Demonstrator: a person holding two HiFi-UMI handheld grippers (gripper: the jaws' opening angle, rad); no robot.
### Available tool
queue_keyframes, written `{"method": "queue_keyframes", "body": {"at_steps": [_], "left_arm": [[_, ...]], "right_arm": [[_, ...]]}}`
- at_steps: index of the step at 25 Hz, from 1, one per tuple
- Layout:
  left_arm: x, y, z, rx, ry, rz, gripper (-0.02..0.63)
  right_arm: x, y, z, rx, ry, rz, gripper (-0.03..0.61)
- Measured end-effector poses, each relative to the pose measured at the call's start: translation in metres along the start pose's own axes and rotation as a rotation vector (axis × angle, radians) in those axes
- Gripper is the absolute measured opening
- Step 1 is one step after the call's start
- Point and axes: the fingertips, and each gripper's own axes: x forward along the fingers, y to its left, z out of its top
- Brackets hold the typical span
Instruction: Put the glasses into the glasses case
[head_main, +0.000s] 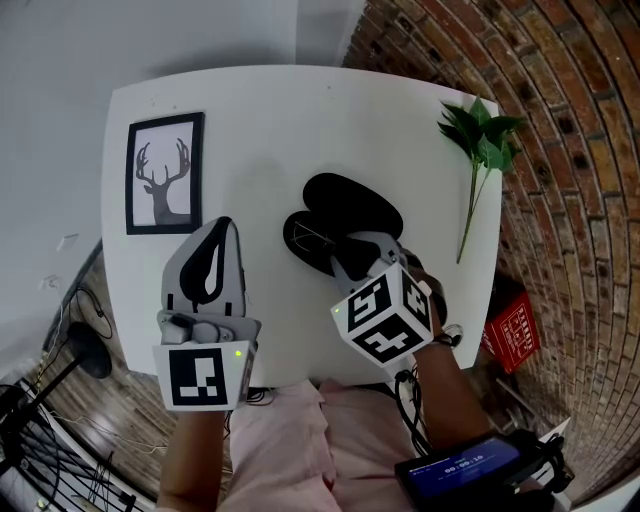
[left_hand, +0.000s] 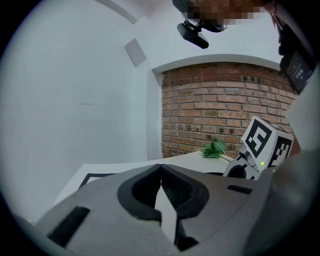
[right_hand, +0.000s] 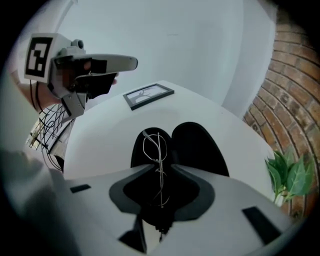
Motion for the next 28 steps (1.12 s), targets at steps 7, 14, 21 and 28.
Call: {"method": "queue_keyframes", "body": {"at_steps": [7,14,21,28], "left_arm": [[-0.003,-0.009,0.003,0.013,-0.012,-0.027,0.005],[-0.010,-0.015,0.002,0.028,-0.010,-0.041,0.005],[-0.019,-0.018,0.000,0.037,-0.011,-0.049,0.005],[-0.026,-0.021,0.003,0.057,-0.025,-0.057,0.005]], "right_arm": [[-0.013,0.001,-0.001,0.003,-0.070,-0.059,0.155],[-0.005,0.015,-0.015,-0.030,-0.056,-0.114,0.163],[-0.005,0.021,-0.012,-0.083,-0.099,-0.228,0.163],[-0.006,0.025,-0.013,-0.076,-0.109,-0.258,0.163]]}}
